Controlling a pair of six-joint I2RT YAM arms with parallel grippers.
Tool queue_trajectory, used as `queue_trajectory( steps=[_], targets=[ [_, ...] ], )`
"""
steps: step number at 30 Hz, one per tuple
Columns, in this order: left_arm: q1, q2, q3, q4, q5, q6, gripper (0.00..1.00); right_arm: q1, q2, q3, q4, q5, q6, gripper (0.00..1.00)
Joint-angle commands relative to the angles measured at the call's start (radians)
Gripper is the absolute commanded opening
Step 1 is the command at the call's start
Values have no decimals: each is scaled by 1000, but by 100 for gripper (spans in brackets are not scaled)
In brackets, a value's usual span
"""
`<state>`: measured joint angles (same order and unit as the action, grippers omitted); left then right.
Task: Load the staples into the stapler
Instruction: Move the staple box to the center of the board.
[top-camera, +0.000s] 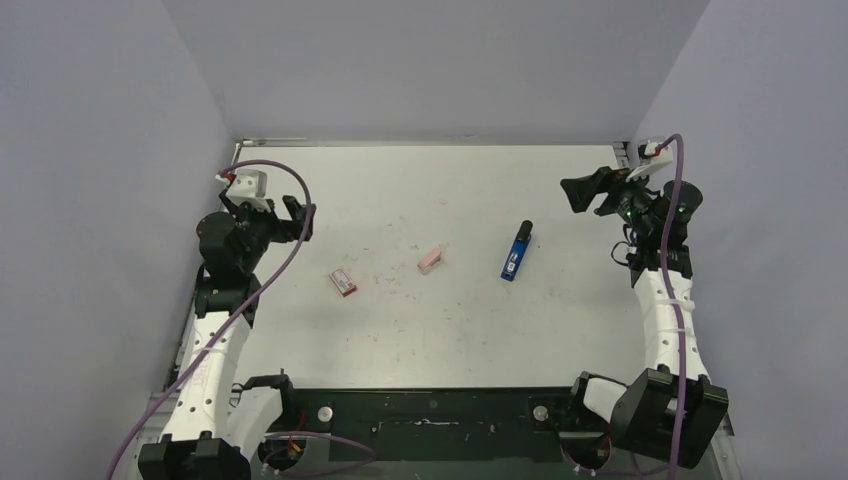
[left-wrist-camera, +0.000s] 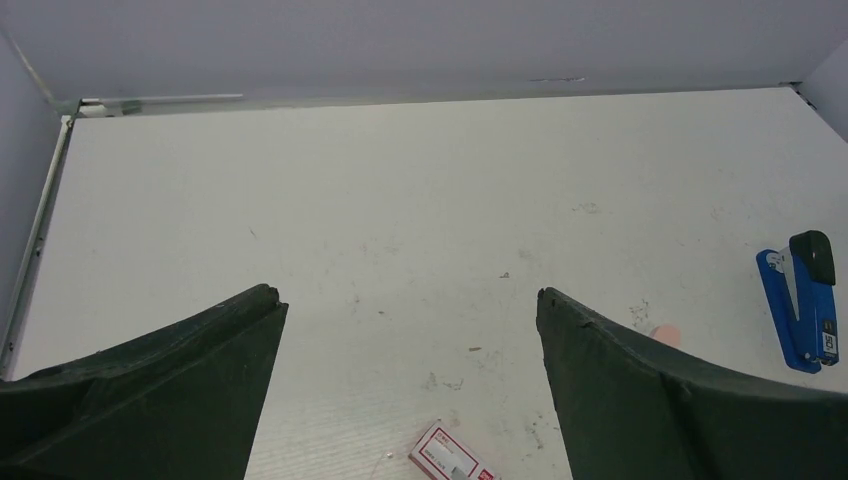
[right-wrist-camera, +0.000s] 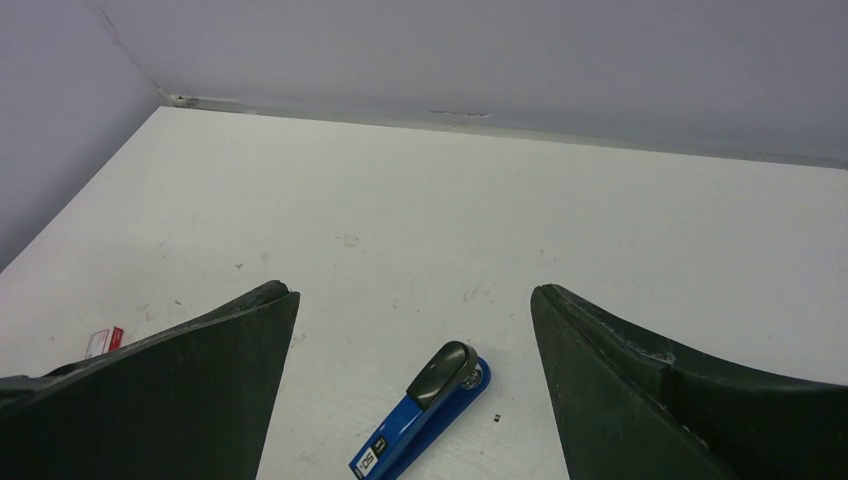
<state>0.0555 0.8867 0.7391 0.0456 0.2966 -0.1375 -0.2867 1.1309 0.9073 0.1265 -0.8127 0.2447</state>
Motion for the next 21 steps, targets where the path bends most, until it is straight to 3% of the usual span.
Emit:
queue_trajectory(
  steps=[1, 15, 21],
  targets=[
    [13, -14, -1, 32, 30, 9, 97, 6, -12, 1, 73, -22, -19, 90],
    [88, 45, 27, -18, 34, -31, 97, 37, 41, 48, -7, -16, -108, 90],
    [115, 93, 51, -71, 142, 51, 97, 213, 116, 118, -193, 88, -320, 90]
  ],
)
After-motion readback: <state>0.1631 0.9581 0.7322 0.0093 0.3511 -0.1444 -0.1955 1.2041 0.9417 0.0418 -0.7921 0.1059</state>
